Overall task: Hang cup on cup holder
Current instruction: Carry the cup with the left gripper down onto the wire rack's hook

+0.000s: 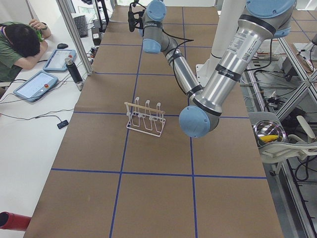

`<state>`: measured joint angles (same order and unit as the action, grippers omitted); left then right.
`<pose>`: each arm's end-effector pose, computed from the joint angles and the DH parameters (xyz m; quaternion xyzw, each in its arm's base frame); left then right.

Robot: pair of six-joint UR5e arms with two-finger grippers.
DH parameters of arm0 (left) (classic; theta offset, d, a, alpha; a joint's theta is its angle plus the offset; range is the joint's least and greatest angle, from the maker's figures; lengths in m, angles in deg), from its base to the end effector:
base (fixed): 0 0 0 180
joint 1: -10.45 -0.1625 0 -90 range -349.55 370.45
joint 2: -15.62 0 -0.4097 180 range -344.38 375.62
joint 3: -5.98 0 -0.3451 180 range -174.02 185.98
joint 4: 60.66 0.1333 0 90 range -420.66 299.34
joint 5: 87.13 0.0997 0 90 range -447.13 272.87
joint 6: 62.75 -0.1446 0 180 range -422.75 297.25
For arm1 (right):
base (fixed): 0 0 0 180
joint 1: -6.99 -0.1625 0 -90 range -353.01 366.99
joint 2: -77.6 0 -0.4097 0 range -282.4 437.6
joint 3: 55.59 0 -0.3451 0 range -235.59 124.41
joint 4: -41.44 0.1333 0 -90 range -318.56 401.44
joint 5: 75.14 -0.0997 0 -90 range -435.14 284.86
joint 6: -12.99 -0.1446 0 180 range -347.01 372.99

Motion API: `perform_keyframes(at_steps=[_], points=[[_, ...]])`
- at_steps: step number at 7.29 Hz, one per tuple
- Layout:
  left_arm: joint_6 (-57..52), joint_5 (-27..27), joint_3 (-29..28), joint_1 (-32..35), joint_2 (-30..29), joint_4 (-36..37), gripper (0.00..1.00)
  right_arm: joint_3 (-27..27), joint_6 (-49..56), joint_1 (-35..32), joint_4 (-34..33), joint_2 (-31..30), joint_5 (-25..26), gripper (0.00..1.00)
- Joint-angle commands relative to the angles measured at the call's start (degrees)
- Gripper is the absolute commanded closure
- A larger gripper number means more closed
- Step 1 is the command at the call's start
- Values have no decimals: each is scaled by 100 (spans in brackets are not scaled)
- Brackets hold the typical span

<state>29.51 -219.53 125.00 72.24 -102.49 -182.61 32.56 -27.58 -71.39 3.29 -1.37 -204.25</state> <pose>0.1995 -0.4476 0.1361 0.1009 0.6956 -0.1373 0.6979 -0.0727 -0.5624 0.4767 0.3029 -0.4694 0.0384 0.8285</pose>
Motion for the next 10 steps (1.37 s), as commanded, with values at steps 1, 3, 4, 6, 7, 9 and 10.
perform_keyframes(at_steps=[1,3,4,6,7,9,10], points=[[-1982,30,497,245,200,1877,100,0,2642,-274,-2196,144,193,0],[-3716,143,674,368,209,3687,100,62,3675,-301,-3866,154,184,0],[-4411,553,701,316,218,4270,100,53,4141,-292,-4666,171,97,0],[-4655,698,640,167,297,4697,100,307,4808,-318,-6276,294,70,0],[-4655,733,501,140,315,4698,100,360,5092,-466,-6822,312,70,0],[-4664,987,97,17,236,4689,100,702,5095,-476,-7214,181,61,0],[-5003,1023,-105,17,192,4698,100,730,4999,-476,-7162,224,122,0]])
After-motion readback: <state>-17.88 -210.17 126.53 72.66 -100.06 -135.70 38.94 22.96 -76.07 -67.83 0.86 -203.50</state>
